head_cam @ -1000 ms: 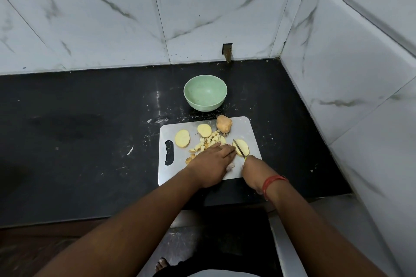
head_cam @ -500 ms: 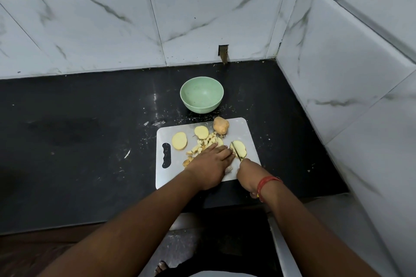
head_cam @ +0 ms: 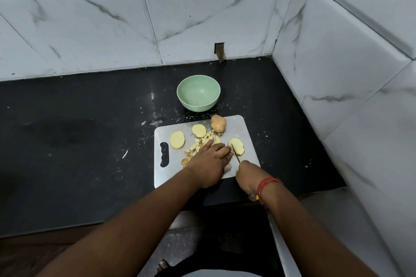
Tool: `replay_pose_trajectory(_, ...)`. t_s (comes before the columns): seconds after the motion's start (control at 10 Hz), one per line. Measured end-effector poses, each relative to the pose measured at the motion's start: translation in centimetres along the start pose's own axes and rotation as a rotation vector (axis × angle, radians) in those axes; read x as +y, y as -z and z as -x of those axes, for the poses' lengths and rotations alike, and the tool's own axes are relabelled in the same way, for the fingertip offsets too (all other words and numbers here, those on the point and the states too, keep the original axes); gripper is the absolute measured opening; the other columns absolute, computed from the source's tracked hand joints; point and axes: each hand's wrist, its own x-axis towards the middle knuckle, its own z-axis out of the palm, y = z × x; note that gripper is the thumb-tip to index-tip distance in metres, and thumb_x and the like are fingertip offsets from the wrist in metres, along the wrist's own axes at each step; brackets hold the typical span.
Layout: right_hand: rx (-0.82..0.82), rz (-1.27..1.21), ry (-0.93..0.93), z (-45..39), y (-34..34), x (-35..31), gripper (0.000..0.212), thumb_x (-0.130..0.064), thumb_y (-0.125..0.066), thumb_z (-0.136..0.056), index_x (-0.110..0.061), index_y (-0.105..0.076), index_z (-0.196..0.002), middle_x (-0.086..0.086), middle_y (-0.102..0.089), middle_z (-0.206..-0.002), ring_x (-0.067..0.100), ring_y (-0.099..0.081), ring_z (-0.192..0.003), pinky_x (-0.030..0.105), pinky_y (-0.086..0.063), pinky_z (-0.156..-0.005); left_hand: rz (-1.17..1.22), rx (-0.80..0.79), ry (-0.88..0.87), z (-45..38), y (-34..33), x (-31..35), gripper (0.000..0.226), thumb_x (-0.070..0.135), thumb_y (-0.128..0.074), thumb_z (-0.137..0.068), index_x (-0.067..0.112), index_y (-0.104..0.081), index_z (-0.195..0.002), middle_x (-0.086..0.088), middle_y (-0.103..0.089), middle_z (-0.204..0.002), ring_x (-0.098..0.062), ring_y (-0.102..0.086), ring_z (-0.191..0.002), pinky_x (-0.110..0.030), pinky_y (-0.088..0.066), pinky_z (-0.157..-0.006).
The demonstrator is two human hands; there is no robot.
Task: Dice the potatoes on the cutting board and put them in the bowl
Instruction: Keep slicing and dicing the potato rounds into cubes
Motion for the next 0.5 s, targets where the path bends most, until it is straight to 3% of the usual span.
replay_pose_trajectory(0.2,0.232,-0.221,-0.042,-1.5,-1.4,1.0,0.032,-0.014,-0.043,-0.100,0.001,-0.057,-0.124,0.001,-0.033,-0.069,0.012,-0.029,-0.057,0.020,-0.027,-0.053,-0.005,-0.003,0.005,0.0,-0.2,0.1,0.057,0.041,-0.028,-0.111,0.013,-0.028,-0.160,-0.004,-0.033,-0.160,-0.026,-0.021,-0.151,-0.047,-0.003,-0.127)
replay_pose_trajectory(0.3,0.277,-0.130,-0.003,-1.9,-2.2,1.3,0.032,-0.013,-0.042,-0.099,0.001,-0.057,-0.123,0.000,-0.034,-0.068,0.012,-0.030,-0.057,0.022,-0.030,-0.054,-0.011,-0.003,0.005,0.0,-0.2,0.1,0.057,0.041,-0.028,-0.110,0.013,-0.027,-0.160,-0.004,-0.033,-0.160,-0.026,-0.021,-0.151,-0.047,-0.003,-0.127)
replay_pose_trajectory(0.4,0.192,-0.118,-0.015,-1.4,-1.7,1.1,0.033,-0.014,-0.042,-0.100,0.002,-0.055,-0.126,0.000,-0.034,-0.069,0.012,-0.031,-0.057,0.025,-0.034,-0.055,-0.008,0.001,0.006,0.0,-0.2,0.1,0.057,0.041,-0.029,-0.110,0.012,-0.027,-0.160,-0.005,-0.033,-0.160,-0.027,-0.022,-0.151,-0.047,-0.003,-0.127)
replay_pose_trajectory(0.5,0.029,0.052,0.007,0.3,-0.9,0.3,0.032,-0.013,-0.055,-0.097,0.001,-0.055,-0.127,0.002,-0.035,-0.073,0.012,-0.033,-0.056,0.019,-0.027,-0.046,-0.013,-0.003,0.006,0.0,-0.1,0.1,0.057,0.040,-0.029,-0.111,0.013,-0.027,-0.160,-0.005,-0.032,-0.160,-0.026,-0.021,-0.151,-0.047,-0.002,-0.127)
